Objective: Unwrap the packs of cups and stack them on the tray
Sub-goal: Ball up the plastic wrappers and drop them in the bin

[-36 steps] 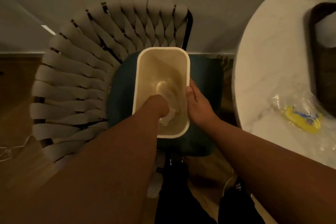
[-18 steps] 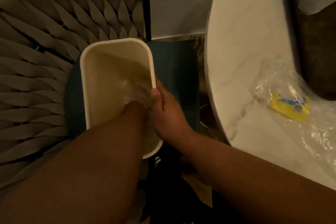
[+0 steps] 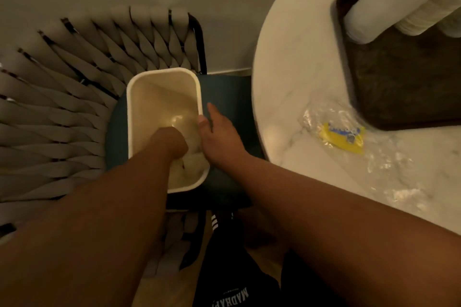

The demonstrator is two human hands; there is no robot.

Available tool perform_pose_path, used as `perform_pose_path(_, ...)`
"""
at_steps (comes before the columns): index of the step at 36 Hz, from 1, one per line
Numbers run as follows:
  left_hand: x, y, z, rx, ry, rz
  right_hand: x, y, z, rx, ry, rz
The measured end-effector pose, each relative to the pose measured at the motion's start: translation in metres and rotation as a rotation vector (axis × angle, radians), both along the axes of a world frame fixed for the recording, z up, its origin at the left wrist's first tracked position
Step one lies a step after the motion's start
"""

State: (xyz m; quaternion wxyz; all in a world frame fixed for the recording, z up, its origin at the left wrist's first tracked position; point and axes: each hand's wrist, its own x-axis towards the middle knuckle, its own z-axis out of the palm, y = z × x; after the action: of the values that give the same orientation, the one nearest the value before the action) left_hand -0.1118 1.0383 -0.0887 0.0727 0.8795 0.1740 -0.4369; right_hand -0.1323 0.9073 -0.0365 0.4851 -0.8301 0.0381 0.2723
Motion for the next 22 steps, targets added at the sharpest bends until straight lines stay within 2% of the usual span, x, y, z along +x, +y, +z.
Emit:
perform_pose_path(8, -0.006, -0.031, 0.083, 0.099, -0.288, 0.062, -0.015, -0.058, 0.065, -0.002, -0.299, 0.140)
perform_pose_path(11, -0.016, -0.068, 0.112, 0.106, -0.476, 0.037, -0.023, -0.100, 0.084, -0.022, -0.405, 0.194)
perform_pose_path(17, -0.050, -0.192, 0.162, -0.104, -0.665, -0.069, -0.047, -0.254, 0.098, -0.152, -0.670, 0.221)
perform_pose_path(20, -0.071, -0.245, 0.163, -0.216, -0.735, -0.027, -0.056, -0.332, 0.089, -0.294, -0.626, 0.105)
perform_pose_path(22, -0.086, -0.276, 0.160, -0.282, -0.743, -0.029, -0.061, -0.369, 0.083, -0.392, -0.476, 0.040)
